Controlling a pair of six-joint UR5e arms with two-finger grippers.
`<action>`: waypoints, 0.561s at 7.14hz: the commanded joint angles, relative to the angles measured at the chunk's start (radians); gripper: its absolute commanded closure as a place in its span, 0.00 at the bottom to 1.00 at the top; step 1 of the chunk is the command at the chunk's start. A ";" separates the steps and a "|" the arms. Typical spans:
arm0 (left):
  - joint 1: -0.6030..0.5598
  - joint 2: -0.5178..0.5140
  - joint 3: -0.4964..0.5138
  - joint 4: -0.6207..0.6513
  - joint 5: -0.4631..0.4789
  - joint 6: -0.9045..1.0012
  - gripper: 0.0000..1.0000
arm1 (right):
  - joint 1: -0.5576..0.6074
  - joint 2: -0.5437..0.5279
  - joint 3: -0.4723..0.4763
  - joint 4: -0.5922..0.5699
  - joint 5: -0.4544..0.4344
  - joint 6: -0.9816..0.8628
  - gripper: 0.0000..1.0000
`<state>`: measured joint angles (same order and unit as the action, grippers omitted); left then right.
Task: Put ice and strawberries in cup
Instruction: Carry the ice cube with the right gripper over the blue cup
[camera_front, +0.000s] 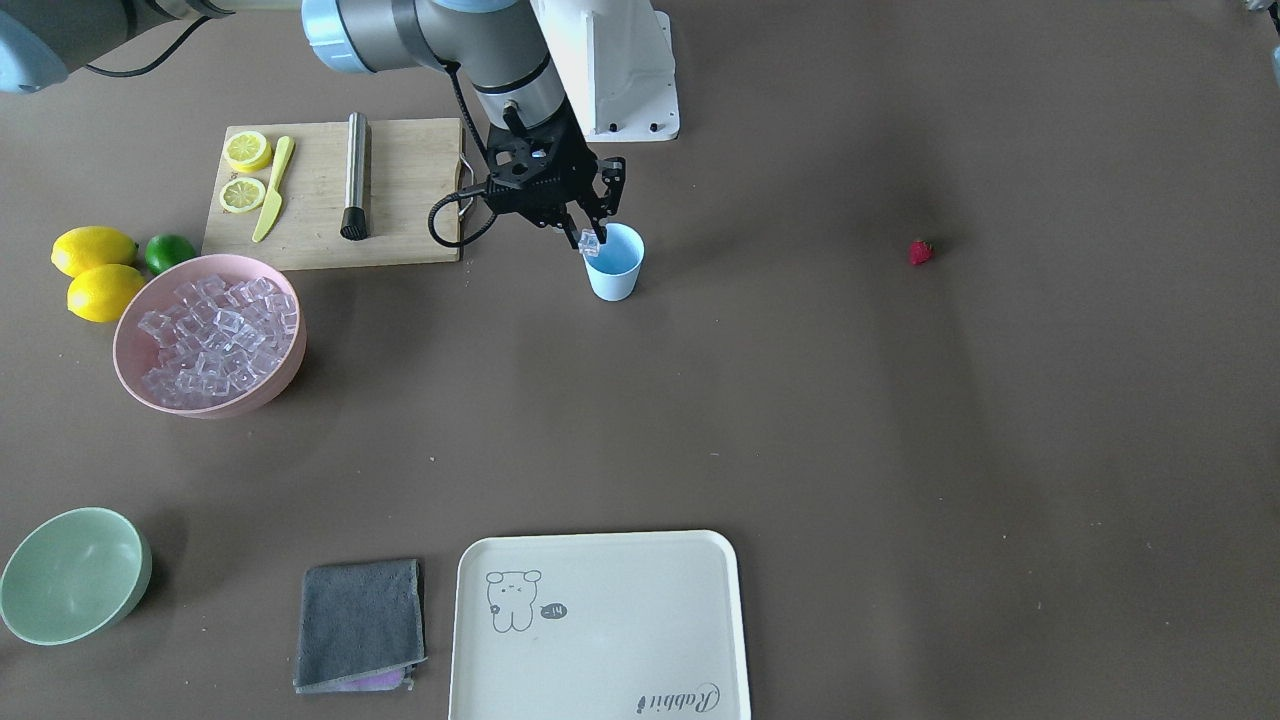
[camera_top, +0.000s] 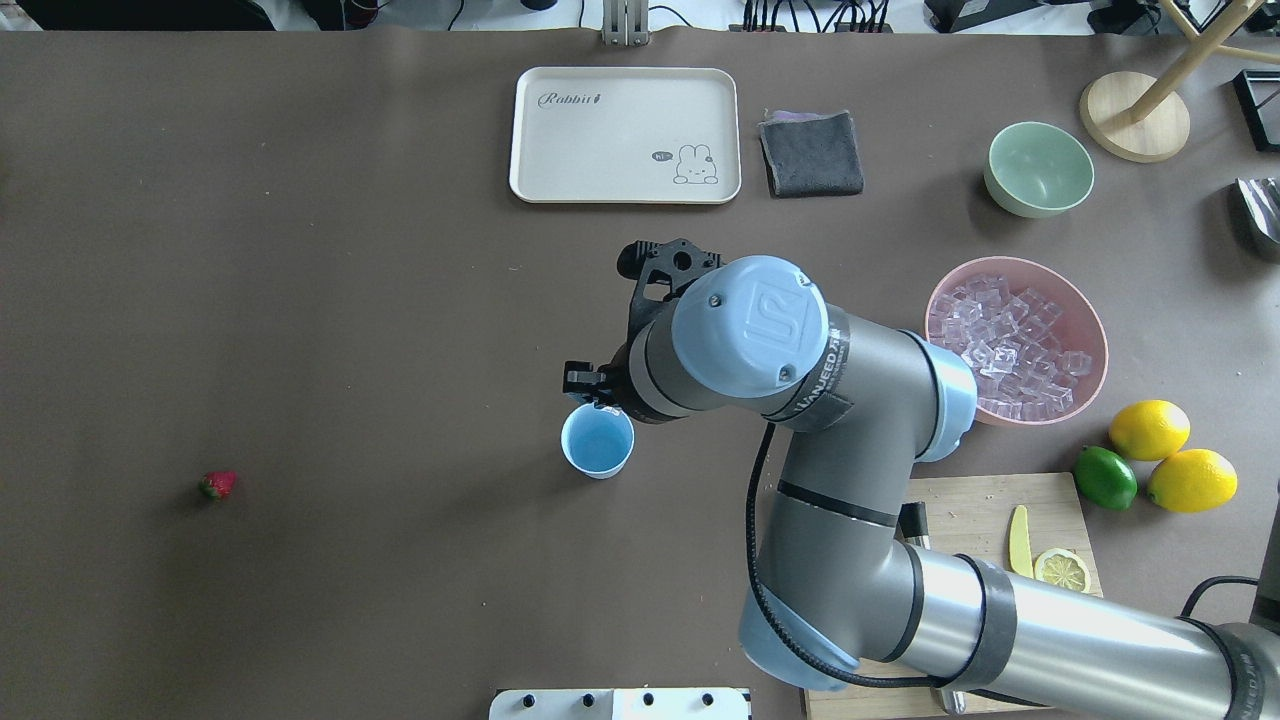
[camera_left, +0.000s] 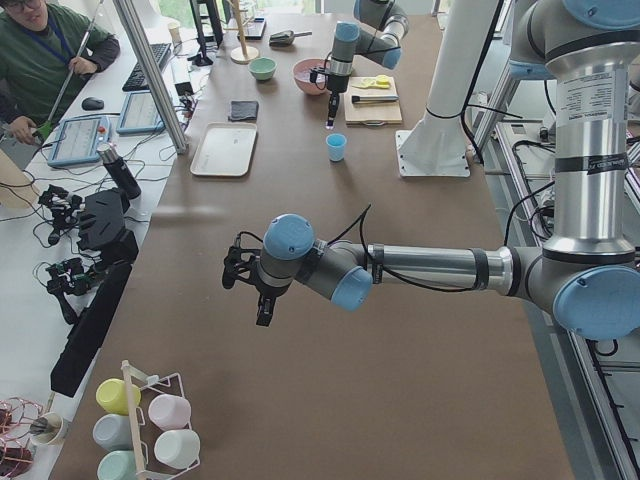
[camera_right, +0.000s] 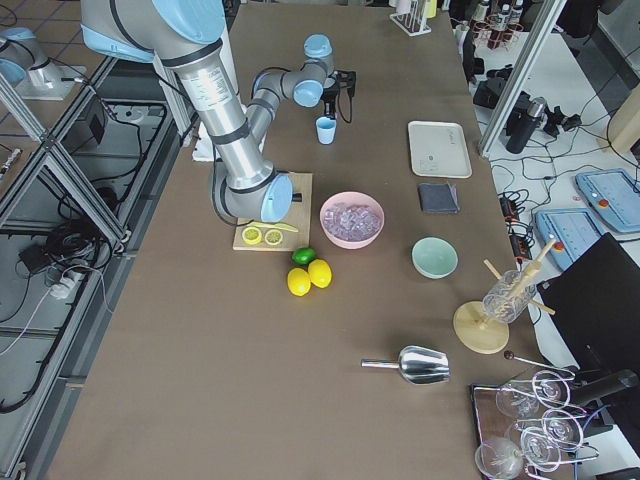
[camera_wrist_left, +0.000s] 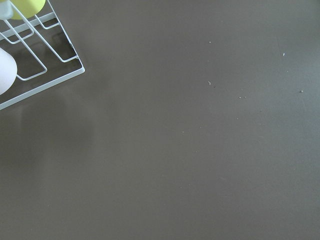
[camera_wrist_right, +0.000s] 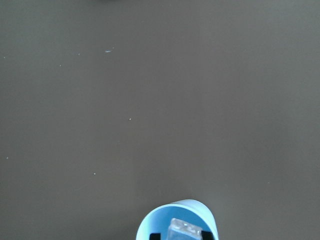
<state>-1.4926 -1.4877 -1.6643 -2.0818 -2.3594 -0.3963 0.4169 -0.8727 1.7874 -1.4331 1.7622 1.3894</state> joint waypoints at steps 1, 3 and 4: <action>0.000 -0.005 0.004 0.000 0.000 -0.001 0.02 | -0.032 0.021 -0.042 0.000 -0.026 0.005 1.00; 0.000 -0.005 0.004 0.000 0.000 0.001 0.02 | -0.039 0.024 -0.072 0.005 -0.026 0.007 1.00; 0.000 -0.005 0.004 0.000 0.000 0.001 0.02 | -0.039 0.024 -0.071 0.005 -0.026 0.010 0.01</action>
<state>-1.4926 -1.4925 -1.6599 -2.0816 -2.3593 -0.3963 0.3795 -0.8496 1.7204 -1.4291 1.7368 1.3966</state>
